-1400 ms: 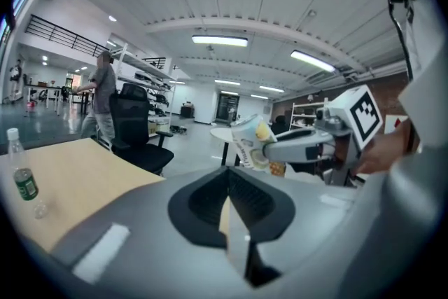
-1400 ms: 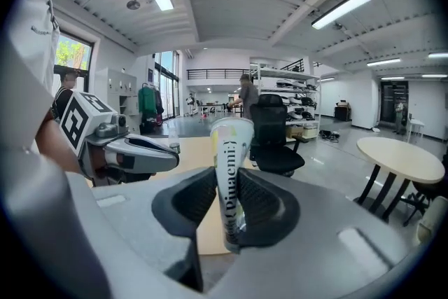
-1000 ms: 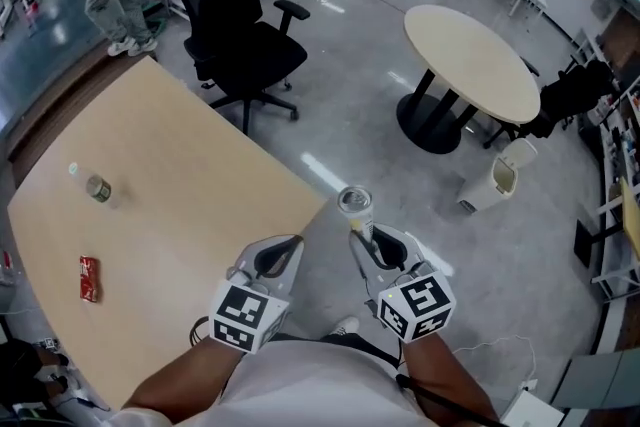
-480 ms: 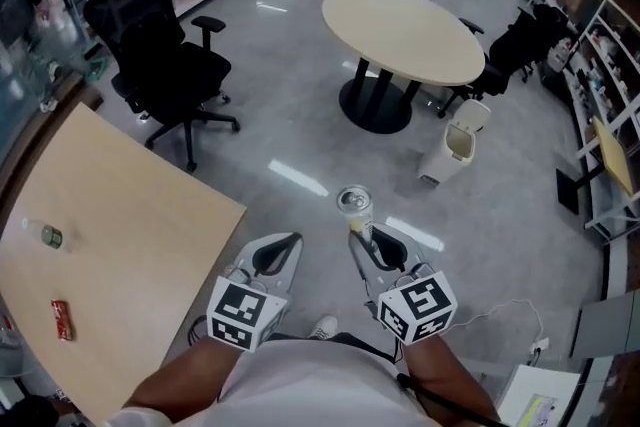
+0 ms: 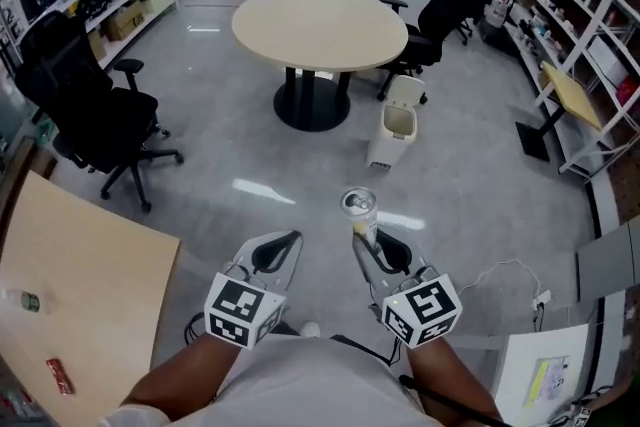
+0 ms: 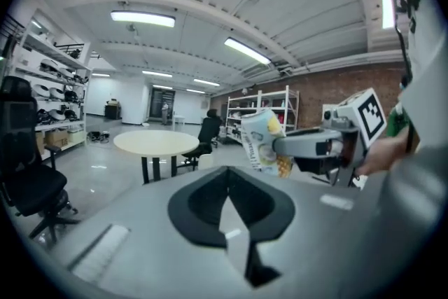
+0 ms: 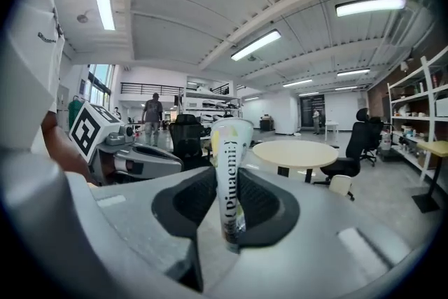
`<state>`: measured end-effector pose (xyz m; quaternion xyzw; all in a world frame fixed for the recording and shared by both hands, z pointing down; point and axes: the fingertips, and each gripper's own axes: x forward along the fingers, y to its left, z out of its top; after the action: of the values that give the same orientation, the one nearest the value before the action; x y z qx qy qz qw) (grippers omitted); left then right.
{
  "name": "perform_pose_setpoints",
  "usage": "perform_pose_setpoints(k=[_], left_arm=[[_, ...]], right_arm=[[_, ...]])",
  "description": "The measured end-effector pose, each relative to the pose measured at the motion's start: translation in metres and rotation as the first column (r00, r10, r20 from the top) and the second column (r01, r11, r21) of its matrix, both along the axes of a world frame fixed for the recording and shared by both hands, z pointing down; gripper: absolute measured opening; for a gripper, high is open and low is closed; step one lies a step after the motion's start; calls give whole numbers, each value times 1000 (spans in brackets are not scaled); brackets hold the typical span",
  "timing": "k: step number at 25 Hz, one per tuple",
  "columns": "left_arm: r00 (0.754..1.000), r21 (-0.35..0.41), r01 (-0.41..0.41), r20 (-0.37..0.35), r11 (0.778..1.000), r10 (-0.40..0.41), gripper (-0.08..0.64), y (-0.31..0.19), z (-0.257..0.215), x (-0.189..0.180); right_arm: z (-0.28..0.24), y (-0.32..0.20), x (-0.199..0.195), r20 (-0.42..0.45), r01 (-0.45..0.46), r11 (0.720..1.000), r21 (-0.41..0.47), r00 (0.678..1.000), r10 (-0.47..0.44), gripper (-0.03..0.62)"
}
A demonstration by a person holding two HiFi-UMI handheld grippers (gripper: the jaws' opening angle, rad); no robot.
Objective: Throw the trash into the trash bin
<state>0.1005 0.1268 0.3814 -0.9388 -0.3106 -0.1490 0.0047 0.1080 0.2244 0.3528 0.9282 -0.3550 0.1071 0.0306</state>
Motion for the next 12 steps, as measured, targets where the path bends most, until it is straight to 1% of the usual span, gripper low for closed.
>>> perform_pose_setpoints(k=[4, 12], left_arm=[[996, 4, -88, 12, 996, 88, 9, 33, 1, 13], [978, 12, -207, 39, 978, 206, 9, 76, 13, 43]], right_arm=[[1, 33, 2, -5, -81, 997, 8, 997, 81, 98], [8, 71, 18, 7, -187, 982, 12, 982, 186, 98]])
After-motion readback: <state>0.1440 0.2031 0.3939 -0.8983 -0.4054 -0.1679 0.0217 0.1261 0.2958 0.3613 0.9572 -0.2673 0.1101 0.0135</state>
